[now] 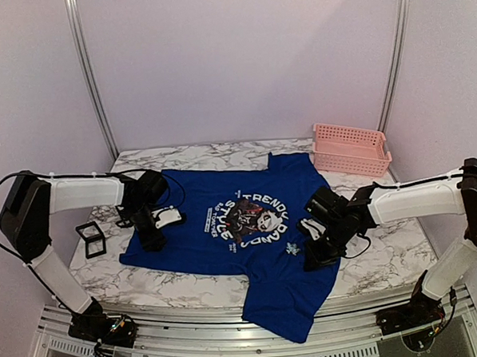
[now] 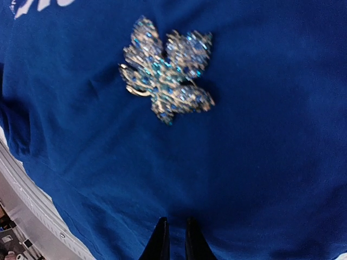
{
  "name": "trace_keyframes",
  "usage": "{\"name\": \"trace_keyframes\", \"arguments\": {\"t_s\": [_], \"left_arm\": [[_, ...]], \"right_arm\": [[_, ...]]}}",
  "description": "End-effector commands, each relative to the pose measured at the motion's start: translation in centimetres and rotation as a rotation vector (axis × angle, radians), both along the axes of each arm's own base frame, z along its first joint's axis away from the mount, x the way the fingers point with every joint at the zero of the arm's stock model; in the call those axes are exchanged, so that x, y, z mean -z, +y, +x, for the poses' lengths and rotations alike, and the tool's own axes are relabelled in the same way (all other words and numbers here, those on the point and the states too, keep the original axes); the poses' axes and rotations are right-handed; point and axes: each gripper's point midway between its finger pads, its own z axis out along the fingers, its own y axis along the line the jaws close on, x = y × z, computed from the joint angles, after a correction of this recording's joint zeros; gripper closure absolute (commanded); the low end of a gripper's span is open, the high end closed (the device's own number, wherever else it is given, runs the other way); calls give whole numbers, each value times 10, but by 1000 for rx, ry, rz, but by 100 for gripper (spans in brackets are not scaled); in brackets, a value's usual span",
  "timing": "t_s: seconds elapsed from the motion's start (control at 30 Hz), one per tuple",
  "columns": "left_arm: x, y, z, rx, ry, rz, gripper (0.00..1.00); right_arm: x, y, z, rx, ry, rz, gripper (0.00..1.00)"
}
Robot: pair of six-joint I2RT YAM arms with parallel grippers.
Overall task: Pin the brooch onto the clothing
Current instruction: Smooth out the clothing with brooches at the center of the board.
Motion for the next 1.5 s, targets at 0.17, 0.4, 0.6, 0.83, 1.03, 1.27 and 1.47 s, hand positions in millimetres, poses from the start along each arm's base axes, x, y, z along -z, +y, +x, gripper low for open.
{"name": "trace_keyframes", "arguments": {"t_s": [0.17, 0.4, 0.6, 0.83, 1.03, 1.27, 1.47], "left_arm": [[15, 39, -27, 14, 18, 122, 34], [10, 49, -65, 44, 85, 108, 34], [10, 52, -79, 43, 73, 84, 34], [-6, 40, -69, 34, 50, 27, 33], [-23, 28, -77, 14, 60, -65, 33], [-41, 22, -56, -4, -7, -85, 33], [-101, 14, -3, -151, -150, -187, 31]], "right_arm": [[58, -68, -31, 252, 141, -296, 90], [43, -129, -7, 405, 69, -420, 87], [28, -132, 4, 429, 27, -354, 86], [-4, -84, 16, 300, -28, -188, 81], [-66, 21, -10, -17, -166, 30, 81], [5, 35, -65, -76, 44, -104, 86], [38, 17, -125, -148, 209, -175, 90]]}}
